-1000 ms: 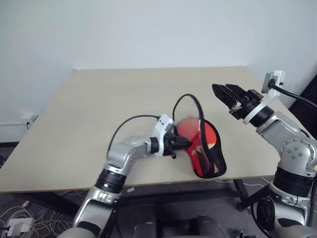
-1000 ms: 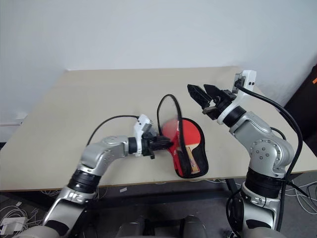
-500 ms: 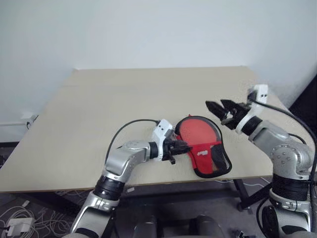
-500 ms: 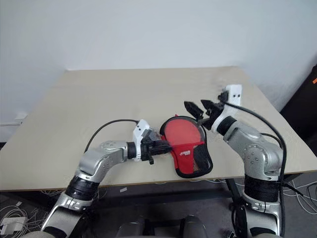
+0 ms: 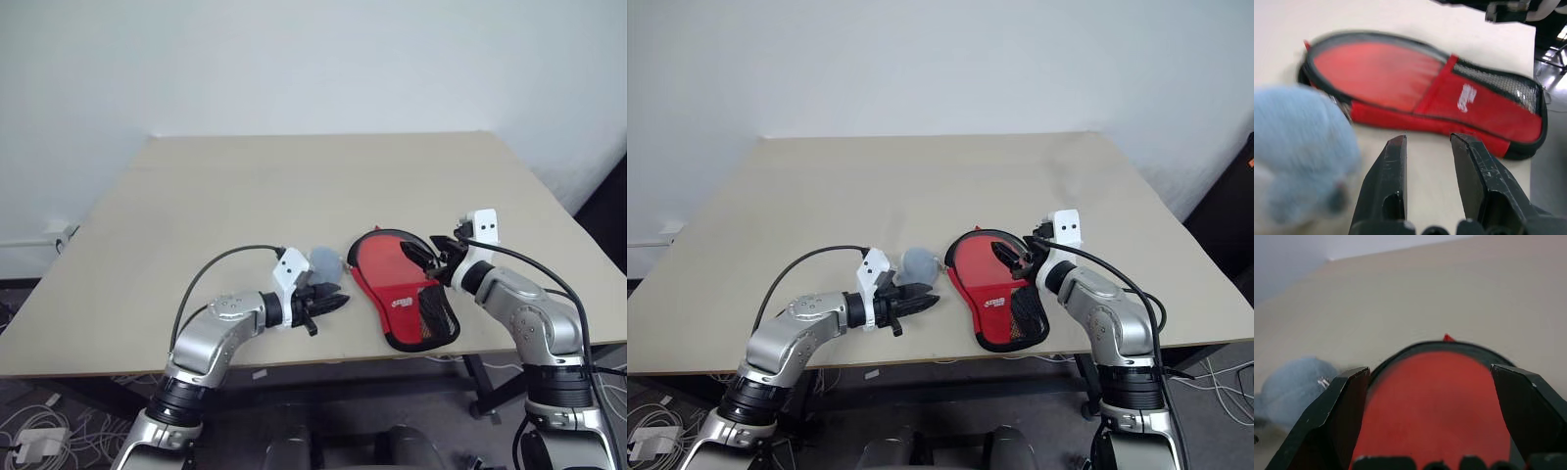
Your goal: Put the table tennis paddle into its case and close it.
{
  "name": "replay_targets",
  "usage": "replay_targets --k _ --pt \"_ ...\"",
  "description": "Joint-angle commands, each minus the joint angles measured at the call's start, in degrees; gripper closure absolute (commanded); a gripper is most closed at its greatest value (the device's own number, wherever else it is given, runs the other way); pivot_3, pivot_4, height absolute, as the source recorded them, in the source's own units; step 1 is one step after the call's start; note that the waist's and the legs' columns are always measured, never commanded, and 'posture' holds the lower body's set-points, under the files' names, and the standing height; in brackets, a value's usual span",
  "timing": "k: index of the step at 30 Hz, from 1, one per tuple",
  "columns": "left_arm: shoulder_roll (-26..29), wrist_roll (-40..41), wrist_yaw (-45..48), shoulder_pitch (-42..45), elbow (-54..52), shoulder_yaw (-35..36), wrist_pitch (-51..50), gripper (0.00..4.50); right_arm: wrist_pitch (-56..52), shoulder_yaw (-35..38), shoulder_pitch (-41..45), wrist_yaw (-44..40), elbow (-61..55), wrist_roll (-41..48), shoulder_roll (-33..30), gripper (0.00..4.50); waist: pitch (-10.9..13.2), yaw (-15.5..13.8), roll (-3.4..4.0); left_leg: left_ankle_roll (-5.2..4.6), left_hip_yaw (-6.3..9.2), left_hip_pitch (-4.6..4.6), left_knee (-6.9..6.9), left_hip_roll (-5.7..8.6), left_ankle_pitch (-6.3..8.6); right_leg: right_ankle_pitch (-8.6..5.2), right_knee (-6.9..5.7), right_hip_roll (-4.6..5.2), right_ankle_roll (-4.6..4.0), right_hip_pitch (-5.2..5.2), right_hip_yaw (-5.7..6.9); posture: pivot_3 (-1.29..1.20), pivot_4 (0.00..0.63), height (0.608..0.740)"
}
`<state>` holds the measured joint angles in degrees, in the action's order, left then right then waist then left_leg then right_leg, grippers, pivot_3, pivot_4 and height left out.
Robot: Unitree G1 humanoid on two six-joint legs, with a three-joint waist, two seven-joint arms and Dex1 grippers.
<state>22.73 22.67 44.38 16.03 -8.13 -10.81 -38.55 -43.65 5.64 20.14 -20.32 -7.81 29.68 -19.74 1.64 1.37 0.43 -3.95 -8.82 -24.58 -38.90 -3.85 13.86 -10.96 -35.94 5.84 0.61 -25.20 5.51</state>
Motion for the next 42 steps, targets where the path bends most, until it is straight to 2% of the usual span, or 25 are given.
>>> replay_targets --k 1,7,10,13,21,25,32,36,41,42 --pt "-1.21 3.11 0.88 0.65 -0.67 0.19 -3.48 3.07 1.78 1.71 1.01 0.03 -2.26 0.38 0.49 0.22 0.0 -0.01 0.0 0.0 -0.01 0.0 0.0 0.0 0.0 -0.03 0.0 0.0 0.05 0.0 0.0 0.0 0.0 0.724" --pt "-5.85 9.07 -0.42 3.43 0.25 1.25 -14.04 3.07 1.94 2.77 1.07 1.73 -2.55 0.1 1.27 0.22 0.0 -0.11 0.0 -0.11 0.03 0.0 -0.04 0.01 -0.06 -0.05 0.0 0.0 0.08 0.03 0.01 0.0 0.0 0.724" --pt "-9.74 10.47 -3.92 5.12 2.97 3.28 -17.35 2.49 1.77 2.89 0.32 2.29 -3.28 -0.03 1.41 0.22 0.0 -0.12 0.0 -0.15 0.04 0.0 -0.04 0.01 -0.08 -0.05 -0.01 0.0 0.08 0.03 0.0 0.0 0.0 0.724" --pt "-11.57 9.56 -6.47 6.96 6.16 3.1 -19.85 1.52 1.57 3.1 -0.26 2.49 -3.91 -0.07 1.54 0.22 -0.01 -0.1 -0.01 -0.22 0.08 0.01 -0.08 0.02 -0.11 -0.04 0.0 0.0 0.08 0.09 0.03 0.0 0.0 0.724" --pt "-16.16 11.78 -12.01 9.96 12.57 7.6 -28.96 1.52 1.59 3.7 -0.19 3.45 -3.56 -0.33 2.0 0.22 -0.01 -0.18 -0.01 -0.24 0.11 0.01 -0.12 0.02 -0.11 -0.05 -0.02 -0.01 0.08 0.1 0.04 0.0 0.0 0.724" --pt "-20.85 13.42 -16.26 12.25 17.39 12.8 -32.43 1.52 1.72 3.94 0.12 3.82 -3.28 -0.41 2.18 0.22 -0.01 -0.19 -0.01 -0.27 0.17 0.02 -0.17 0.02 -0.08 -0.05 -0.01 0.0 0.08 0.17 0.08 0.0 0.0 0.724" --pt "-26.25 12.6 -21.05 17.23 27.06 18.56 -32.26 1.52 1.96 2.9 1.22 5.29 -2.67 -1.88 2.72 0.22 -0.01 -0.25 -0.01 -0.3 0.27 0.04 -0.24 0.04 -0.06 -0.05 0.02 0.01 0.08 0.3 0.18 0.0 0.0 0.724" --pt "-28.23 11.99 -21.72 17.75 28.83 18.25 -31.48 1.52 2.04 2.7 1.17 5.48 -2.95 -2.48 2.89 0.22 -0.02 -0.3 -0.01 -0.31 0.36 0.06 -0.28 0.06 -0.05 -0.05 0.06 0.03 0.08 0.41 0.27 0.0 0.0 0.724" --pt "-29.01 13.05 -18.26 18.72 30.32 16.34 -32.62 1.52 2.16 3.61 0.87 7.07 -2.64 -3.3 3.57 0.22 -0.02 -0.9 0.0 -0.2 0.48 0.06 -0.36 0.11 0.08 -0.05 0.09 0.06 0.08 0.52 0.34 0.0 0.0 0.724" --pt "-28.92 13.18 -17.56 18.77 30.38 15.96 -32.97 1.69 2.16 3.78 0.9 7.27 -2.58 -3.25 3.72 0.22 -0.02 -0.97 0.0 -0.2 0.48 0.06 -0.36 0.11 0.09 -0.05 0.09 0.06 0.08 0.52 0.35 0.0 0.0 0.724"
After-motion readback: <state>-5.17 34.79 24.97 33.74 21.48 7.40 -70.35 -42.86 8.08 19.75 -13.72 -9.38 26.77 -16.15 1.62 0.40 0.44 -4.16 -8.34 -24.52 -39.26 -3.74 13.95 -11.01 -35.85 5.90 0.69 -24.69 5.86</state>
